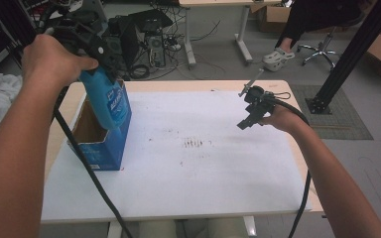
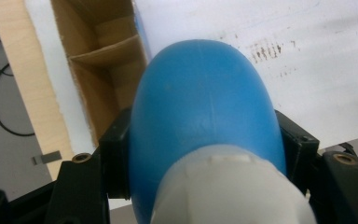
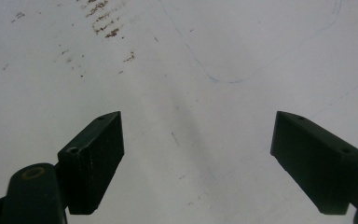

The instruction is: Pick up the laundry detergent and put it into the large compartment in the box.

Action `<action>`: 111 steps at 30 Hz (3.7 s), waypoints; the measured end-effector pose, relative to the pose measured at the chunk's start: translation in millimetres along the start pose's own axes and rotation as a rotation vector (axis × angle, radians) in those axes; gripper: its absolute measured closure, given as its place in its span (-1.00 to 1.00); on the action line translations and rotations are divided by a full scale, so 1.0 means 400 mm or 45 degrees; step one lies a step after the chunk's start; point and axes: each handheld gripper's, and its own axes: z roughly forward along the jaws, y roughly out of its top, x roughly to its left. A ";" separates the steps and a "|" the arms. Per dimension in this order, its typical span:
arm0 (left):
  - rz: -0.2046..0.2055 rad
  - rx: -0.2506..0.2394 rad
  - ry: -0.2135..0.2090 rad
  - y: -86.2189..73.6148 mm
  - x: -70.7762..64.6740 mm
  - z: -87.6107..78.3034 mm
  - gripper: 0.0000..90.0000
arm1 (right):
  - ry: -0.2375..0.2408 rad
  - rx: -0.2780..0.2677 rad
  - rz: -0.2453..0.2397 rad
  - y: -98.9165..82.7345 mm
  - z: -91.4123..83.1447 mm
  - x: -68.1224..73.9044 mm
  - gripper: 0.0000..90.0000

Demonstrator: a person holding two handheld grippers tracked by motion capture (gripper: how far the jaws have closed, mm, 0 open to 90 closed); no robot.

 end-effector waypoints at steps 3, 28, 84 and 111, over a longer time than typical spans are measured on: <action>-0.011 -0.008 0.012 -0.003 0.013 -0.009 -0.16 | -0.003 -0.006 0.002 -0.002 -0.003 -0.002 -0.62; -0.127 -0.065 0.112 -0.038 0.110 0.011 -0.16 | -0.008 0.004 0.005 -0.003 0.000 -0.001 -0.62; -0.037 0.004 0.116 -0.071 0.159 0.431 -0.16 | -0.001 0.038 0.044 -0.024 0.020 -0.014 -0.62; -0.075 0.053 0.085 -0.093 0.197 0.505 -0.16 | 0.002 0.045 0.067 -0.044 0.024 -0.022 -0.62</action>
